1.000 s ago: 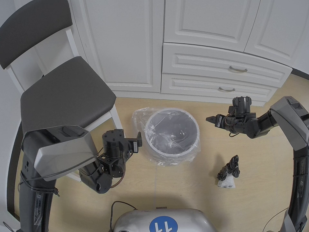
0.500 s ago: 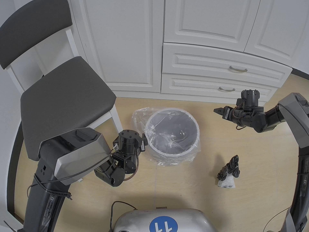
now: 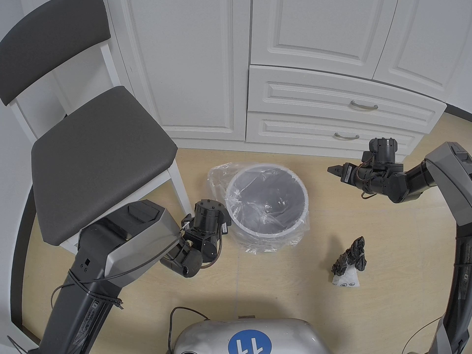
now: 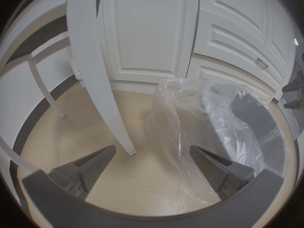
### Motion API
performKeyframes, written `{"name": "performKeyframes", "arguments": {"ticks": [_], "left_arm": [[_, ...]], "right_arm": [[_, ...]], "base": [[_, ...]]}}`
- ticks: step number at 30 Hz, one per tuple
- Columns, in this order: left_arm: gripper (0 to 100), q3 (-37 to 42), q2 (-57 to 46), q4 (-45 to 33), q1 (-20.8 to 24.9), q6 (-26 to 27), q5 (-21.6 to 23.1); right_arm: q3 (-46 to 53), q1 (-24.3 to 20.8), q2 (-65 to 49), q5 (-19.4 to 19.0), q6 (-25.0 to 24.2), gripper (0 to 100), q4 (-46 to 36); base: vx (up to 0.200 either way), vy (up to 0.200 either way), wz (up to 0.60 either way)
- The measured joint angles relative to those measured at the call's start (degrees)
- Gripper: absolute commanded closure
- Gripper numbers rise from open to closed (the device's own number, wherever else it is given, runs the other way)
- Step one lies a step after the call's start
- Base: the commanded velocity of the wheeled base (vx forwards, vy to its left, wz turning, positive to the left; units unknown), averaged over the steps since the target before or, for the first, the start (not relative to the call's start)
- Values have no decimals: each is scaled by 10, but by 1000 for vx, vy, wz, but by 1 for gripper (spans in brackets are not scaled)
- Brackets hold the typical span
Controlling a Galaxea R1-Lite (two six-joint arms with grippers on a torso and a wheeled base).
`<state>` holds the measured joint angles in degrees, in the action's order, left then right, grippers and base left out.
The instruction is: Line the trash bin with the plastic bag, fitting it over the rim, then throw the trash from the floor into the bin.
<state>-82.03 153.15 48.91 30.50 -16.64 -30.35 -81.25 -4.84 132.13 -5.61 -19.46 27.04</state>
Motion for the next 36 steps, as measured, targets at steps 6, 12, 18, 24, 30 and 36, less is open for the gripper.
{"name": "performKeyframes", "arguments": {"ticks": [6,12,18,24,30,36], "left_arm": [[0,-48,33,-47,-1,-4,2],[0,-83,44,-118,-4,-4,21],[0,-108,44,-193,-6,-4,86],[0,-95,34,-222,-5,-2,138],[0,-23,7,-207,-4,0,152],[0,88,-39,-142,-5,1,182]], "right_arm": [[-1,2,5,0,3,0,0],[1,4,12,1,24,0,-3],[12,5,15,0,45,0,-5],[22,10,15,0,58,0,-7],[30,11,14,0,63,0,-7],[40,11,9,0,74,0,-6]], "base": [[0,0,0],[0,0,0],[0,0,0],[0,0,0],[0,0,0],[0,0,0]]}}
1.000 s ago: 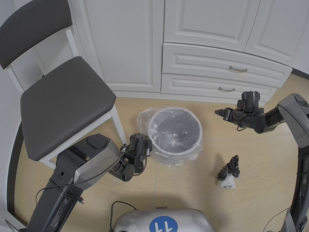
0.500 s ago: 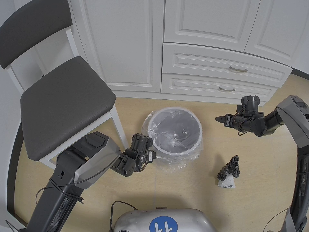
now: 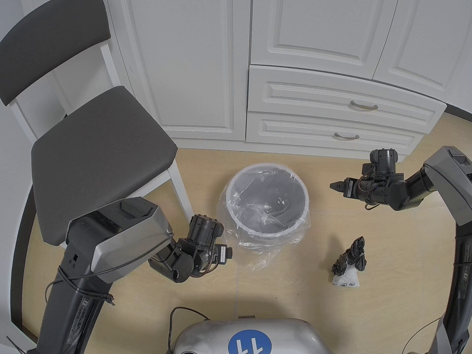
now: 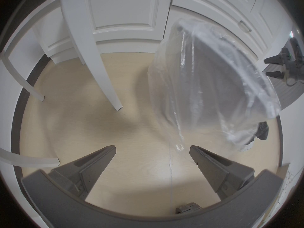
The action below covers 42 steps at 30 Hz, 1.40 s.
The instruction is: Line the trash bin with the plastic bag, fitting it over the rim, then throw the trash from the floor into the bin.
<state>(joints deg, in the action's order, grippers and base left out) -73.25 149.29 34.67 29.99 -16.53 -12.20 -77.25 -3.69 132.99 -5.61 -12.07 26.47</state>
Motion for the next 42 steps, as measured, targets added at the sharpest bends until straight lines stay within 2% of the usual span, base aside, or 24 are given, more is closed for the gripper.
{"name": "performKeyframes", "arguments": {"ticks": [4,10,13,22,32,37,42], "left_arm": [[0,66,-30,59,1,0,11],[0,139,-73,105,7,-4,16],[0,164,-88,131,10,-4,17],[0,221,-116,171,16,-4,15],[0,295,-139,256,21,-3,12],[0,331,-145,303,20,-3,11],[0,354,-149,328,19,-3,11]], "right_arm": [[8,0,-6,0,3,0,1],[18,-6,-11,1,3,0,8],[10,-20,-2,19,-5,0,22],[-127,-72,90,91,-113,0,46],[-340,-107,226,122,-197,0,-18],[-360,-115,259,122,-205,0,-53],[-308,-116,245,105,-203,0,-58]], "base": [[0,0,0],[0,0,0],[0,0,0],[0,0,0],[0,0,0],[0,0,0],[0,0,0]]}}
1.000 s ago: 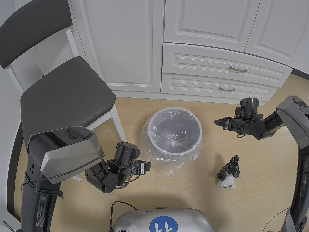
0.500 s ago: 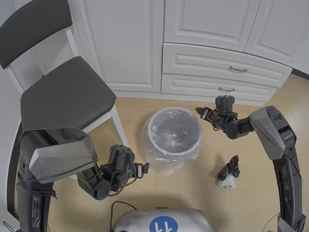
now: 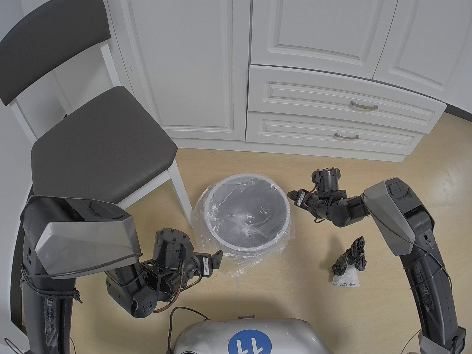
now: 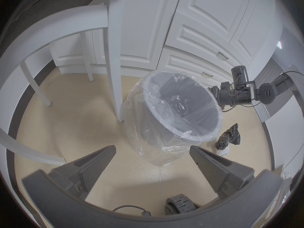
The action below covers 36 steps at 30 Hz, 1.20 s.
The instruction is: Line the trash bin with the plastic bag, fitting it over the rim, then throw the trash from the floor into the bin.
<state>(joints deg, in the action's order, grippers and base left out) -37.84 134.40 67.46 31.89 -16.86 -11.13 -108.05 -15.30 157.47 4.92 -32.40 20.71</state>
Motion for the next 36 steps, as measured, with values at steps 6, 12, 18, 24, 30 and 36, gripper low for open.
{"name": "performKeyframes", "arguments": {"ticks": [6,12,18,24,30,36], "left_arm": [[0,26,-8,33,-1,-1,0],[0,33,-15,45,-9,-1,-7],[0,-31,7,33,-26,0,-53],[0,-119,34,-20,-42,-5,-70],[0,-210,63,-77,-47,-9,-73],[0,-284,98,-114,-29,-10,-74]], "right_arm": [[102,6,-60,-31,20,0,9],[183,21,-125,-39,42,0,40],[246,24,-179,-40,73,0,54],[280,19,-210,-40,81,0,75],[292,15,-222,-40,83,0,82],[297,14,-228,-40,84,0,84]], "base": [[0,0,0],[0,0,0],[0,0,0],[0,0,0],[0,0,0],[0,0,0]]}}
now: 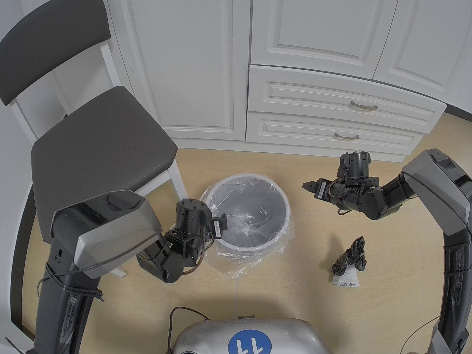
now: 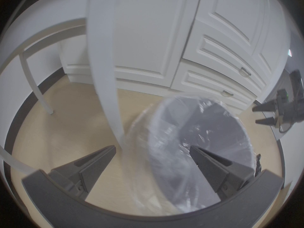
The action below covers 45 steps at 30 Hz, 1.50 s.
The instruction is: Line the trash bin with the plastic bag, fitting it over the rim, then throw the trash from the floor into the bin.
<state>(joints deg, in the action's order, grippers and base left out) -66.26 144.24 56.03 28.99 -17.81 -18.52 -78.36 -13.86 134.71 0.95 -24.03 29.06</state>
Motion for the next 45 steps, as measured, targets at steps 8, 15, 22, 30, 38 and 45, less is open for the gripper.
{"name": "performKeyframes", "arguments": {"ticks": [8,15,22,30,38,45], "left_arm": [[0,-19,28,-6,45,-15,0],[0,2,28,-5,63,-37,-1],[0,-1,23,-5,86,-53,-1],[0,-11,24,-6,115,-58,-1],[0,0,22,-6,140,-72,-1],[0,48,1,-5,149,-95,-1]], "right_arm": [[12,-1,-9,0,12,0,0],[22,-1,-17,-1,15,0,0],[25,1,-21,-1,21,0,0],[28,4,-25,-2,23,0,0],[31,6,-26,-2,26,0,-2],[32,5,-23,-2,32,0,-1]], "base": [[0,0,0],[0,0,0],[0,0,0],[0,0,0],[0,0,0],[0,0,0]]}}
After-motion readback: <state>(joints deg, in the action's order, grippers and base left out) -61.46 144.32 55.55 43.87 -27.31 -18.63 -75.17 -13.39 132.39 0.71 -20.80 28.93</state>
